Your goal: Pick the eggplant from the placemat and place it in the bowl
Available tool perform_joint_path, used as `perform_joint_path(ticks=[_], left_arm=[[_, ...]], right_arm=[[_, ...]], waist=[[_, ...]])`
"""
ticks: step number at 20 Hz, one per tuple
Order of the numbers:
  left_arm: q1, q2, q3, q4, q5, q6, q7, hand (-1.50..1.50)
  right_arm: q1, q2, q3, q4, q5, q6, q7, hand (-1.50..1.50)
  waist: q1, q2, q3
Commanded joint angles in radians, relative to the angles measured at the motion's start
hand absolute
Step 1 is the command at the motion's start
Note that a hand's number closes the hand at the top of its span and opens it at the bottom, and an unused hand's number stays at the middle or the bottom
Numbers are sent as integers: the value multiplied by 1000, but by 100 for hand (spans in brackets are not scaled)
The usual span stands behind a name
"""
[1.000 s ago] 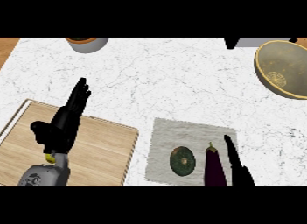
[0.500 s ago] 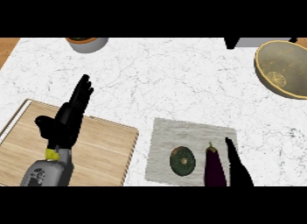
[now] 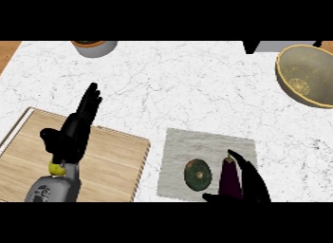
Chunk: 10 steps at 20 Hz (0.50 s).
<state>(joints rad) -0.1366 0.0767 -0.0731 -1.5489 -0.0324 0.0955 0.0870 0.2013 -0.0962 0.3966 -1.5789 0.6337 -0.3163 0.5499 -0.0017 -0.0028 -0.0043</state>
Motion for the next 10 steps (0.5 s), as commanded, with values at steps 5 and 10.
perform_joint_path(ticks=[5, 10], left_arm=[[-35, 2, 20, 25, -1, -8, 13, 0], [20, -1, 4, -3, 1, -24, -29, 0]], right_arm=[[-15, -49, 89, 24, 59, 94, -61, 150], [-60, -139, 10, 7, -142, 191, -293, 150]], waist=[[0, 3, 4], [5, 4, 5]])
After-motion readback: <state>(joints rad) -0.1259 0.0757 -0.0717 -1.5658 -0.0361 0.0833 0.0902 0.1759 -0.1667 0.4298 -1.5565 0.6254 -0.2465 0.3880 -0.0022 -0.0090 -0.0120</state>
